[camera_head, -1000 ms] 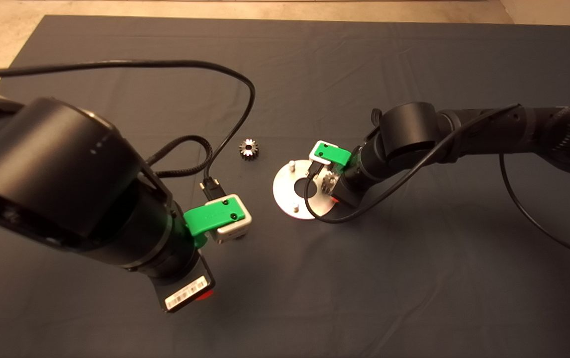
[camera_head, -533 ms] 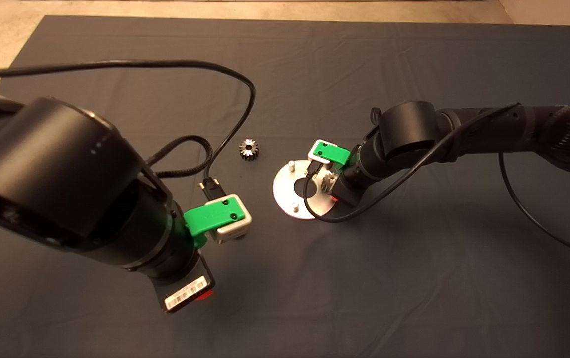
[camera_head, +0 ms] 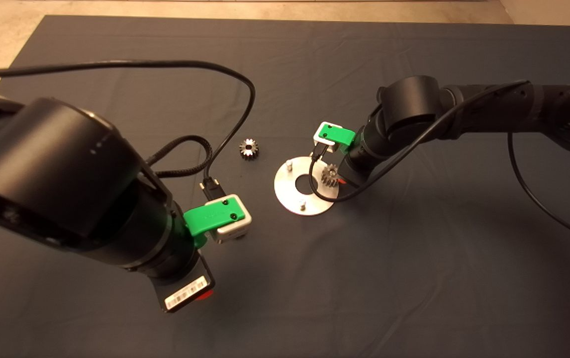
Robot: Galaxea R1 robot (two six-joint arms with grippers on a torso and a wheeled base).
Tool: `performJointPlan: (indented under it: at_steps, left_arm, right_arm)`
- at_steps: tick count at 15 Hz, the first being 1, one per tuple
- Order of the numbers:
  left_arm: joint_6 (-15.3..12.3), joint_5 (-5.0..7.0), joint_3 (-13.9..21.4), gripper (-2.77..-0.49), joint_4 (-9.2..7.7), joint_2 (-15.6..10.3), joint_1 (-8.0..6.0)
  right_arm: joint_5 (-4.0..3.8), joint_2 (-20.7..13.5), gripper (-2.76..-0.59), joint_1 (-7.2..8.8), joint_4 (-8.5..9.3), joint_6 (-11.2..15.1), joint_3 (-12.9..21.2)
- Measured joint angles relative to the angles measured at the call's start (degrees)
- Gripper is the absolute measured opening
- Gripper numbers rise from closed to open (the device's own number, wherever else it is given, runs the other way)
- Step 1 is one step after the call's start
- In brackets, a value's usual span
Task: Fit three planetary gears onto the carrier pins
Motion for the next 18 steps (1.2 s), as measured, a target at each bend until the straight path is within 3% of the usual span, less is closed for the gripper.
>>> performJointPlan:
  at_steps: [1, 3, 4, 7, 9, 14, 18]
  left_arm:
    - [0.00, 0.00, 0.00, -1.50, -0.02, -0.02, 0.00]
    - [0.02, 0.02, 0.00, -1.50, -0.02, -0.02, 0.00]
    - [0.01, 0.02, 0.00, -1.50, -0.02, -0.05, 0.00]
    - [0.02, 0.00, 0.00, -1.50, -0.03, -0.06, 0.00]
    - [0.02, 0.02, 0.00, -1.50, -0.02, -0.17, 0.00]
    - [0.13, 0.02, -0.09, -1.50, -0.02, 0.33, 0.00]
    - [1.27, 0.05, -1.29, -1.50, -0.02, 3.64, 0.00]
  right_arm:
    - [-0.38, -0.14, -2.20, 0.74, 3.27, -1.14, 0.02]
    - [-2.08, -0.92, -2.20, 1.96, 8.51, -3.07, 1.10]
    - [-2.24, -1.68, -2.20, 2.41, 10.16, -3.49, 2.66]
    - [-2.28, -4.65, -2.20, 2.79, 12.93, -4.35, 6.66]
    - [-2.28, -7.47, -2.20, 3.26, 14.23, -4.52, 7.96]
    - [-2.65, -12.80, -2.20, 4.06, 15.32, -4.72, 9.44]
    - [-2.39, -14.25, -2.20, 4.75, 15.76, -4.74, 10.27]
